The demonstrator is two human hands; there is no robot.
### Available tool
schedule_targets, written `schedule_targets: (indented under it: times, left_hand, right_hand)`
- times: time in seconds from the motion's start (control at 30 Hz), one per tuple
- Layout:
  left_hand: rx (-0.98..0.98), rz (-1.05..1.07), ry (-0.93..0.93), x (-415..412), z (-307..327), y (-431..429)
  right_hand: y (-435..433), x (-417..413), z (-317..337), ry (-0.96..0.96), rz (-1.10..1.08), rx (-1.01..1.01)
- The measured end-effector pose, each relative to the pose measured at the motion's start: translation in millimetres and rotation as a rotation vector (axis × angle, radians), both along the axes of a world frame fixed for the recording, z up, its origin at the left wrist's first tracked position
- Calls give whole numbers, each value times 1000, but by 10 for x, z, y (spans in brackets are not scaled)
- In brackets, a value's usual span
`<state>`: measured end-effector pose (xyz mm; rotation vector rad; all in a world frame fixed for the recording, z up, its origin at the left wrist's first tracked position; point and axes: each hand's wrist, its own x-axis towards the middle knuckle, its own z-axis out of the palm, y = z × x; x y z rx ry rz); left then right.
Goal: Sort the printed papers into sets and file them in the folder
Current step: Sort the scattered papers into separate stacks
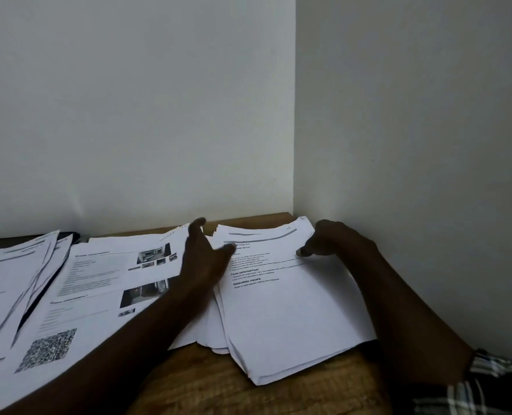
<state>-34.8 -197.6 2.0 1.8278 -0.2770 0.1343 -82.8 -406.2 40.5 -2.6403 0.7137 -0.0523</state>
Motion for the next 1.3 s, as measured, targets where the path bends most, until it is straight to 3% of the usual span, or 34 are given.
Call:
schedule_targets:
  times: [0.17,0.57,0.93,1.03,1.17,1.3]
  left_hand:
    - [-18,-29,-28,-136,-96,-70]
    - [-186,-106,98,-41,-52,-46]
    - [-344,-181,266,-81,-66,-13]
    - [-420,-244,289,-85,-39,-7]
    - [-561,-304,250,-95,237,148]
    - [-513,-486,105,-235,643,279]
  right_hand:
    - [4,-40,-14,-62,-64,18]
    - [-32,-93,49,-56,-147,-52]
    - [-91,-132,148,-104,-79,-18]
    - [-127,-237,317,-340,27,93]
    - [-100,-371,511,-849,103,487]
    - [50,-364,607,-1069,235,804]
